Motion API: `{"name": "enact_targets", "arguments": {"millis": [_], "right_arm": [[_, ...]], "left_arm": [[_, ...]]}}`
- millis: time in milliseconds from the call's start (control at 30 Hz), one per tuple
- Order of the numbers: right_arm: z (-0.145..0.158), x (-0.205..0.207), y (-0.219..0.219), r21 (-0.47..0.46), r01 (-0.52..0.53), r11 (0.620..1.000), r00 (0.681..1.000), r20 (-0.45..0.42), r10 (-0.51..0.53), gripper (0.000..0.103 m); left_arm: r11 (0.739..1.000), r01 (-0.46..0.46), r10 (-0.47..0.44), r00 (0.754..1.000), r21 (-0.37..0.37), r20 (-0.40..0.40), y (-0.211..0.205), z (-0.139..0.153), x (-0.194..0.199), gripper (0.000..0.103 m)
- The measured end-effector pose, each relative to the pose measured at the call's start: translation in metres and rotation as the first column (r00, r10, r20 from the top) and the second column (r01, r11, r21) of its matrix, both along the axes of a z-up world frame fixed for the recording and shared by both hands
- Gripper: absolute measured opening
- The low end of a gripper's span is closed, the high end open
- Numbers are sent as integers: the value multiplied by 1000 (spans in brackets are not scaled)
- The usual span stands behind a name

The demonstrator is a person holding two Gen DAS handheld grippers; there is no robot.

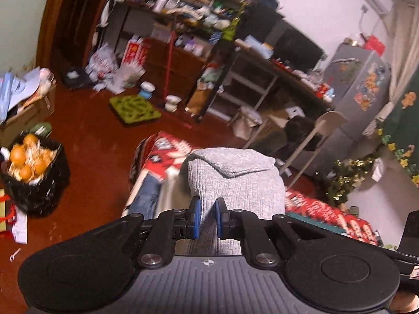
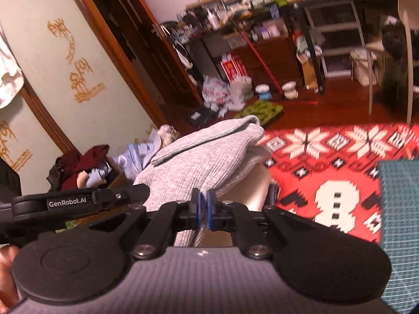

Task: Fold clothes
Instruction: 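Lift the folded shirt with both tools and carry it to the clothes stack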

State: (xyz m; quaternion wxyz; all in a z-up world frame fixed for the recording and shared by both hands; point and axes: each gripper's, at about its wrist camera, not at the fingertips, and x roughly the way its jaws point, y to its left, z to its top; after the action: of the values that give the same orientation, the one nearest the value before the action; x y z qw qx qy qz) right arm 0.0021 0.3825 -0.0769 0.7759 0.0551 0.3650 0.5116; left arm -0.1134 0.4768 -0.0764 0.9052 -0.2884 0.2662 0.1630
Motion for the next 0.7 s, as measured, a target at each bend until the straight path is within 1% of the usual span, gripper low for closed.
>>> {"name": "enact_targets", "arguments": {"millis": [133, 200, 267, 333, 367, 400, 433, 467, 500, 533, 567, 600, 667, 700], "right_arm": [[-27, 10, 14, -31, -23, 999, 1000, -8, 22, 5], [-33, 19, 7, -5, -28, 1000, 999, -42, 28, 8], [-40, 28, 0, 21, -32, 999, 997, -76, 34, 16], [-45, 37, -8, 48, -33, 998, 993, -109, 38, 26], [-45, 44, -13, 64, -22, 998, 993, -118, 29, 33], [-45, 52, -16, 75, -9, 997, 992, -126, 18, 38], [-45, 61, -19, 84, 6, 996, 990, -142, 6, 39], [-45, 73, -20, 97, 22, 995, 985, -170, -5, 45], [-45, 84, -20, 110, 38, 993, 980, -200, -15, 53], [-47, 96, -18, 122, 53, 991, 971, -238, -23, 57], [-48, 108, -16, 134, 69, 989, 961, -276, -29, 64], [-50, 120, -14, 144, 88, 986, 949, -314, -39, 68], [-57, 143, -4, 145, 138, 980, 922, -381, -74, 71], [-63, 153, 2, 145, 147, 978, 905, -418, -74, 71]], "left_arm": [[999, -11, 11, 1000, -30, -11, 7, -18, 1, 12], [999, -12, 12, 1000, -48, -9, 10, -19, -1, 14], [997, -16, 16, 1000, -70, -6, 13, -18, -4, 19], [996, -18, 18, 1000, -92, 2, 16, -14, -11, 19], [995, -19, 20, 1000, -101, 10, 19, -11, -12, 20], [994, -21, 23, 1000, -108, 19, 23, -8, -11, 22], [993, -22, 26, 999, -116, 28, 27, -5, -11, 26], [992, -24, 29, 999, -123, 38, 31, -2, -10, 30], [991, -25, 31, 998, -131, 47, 35, 1, -9, 31], [990, -26, 34, 998, -138, 56, 38, 4, -9, 33], [989, -28, 38, 997, -146, 65, 42, 7, -8, 37], [987, -24, 35, 997, -158, 69, 46, 9, -4, 39], [982, -14, 27, 998, -188, 65, 54, 9, 11, 40], [979, -14, 26, 998, -205, 56, 59, 7, 18, 40]]}}
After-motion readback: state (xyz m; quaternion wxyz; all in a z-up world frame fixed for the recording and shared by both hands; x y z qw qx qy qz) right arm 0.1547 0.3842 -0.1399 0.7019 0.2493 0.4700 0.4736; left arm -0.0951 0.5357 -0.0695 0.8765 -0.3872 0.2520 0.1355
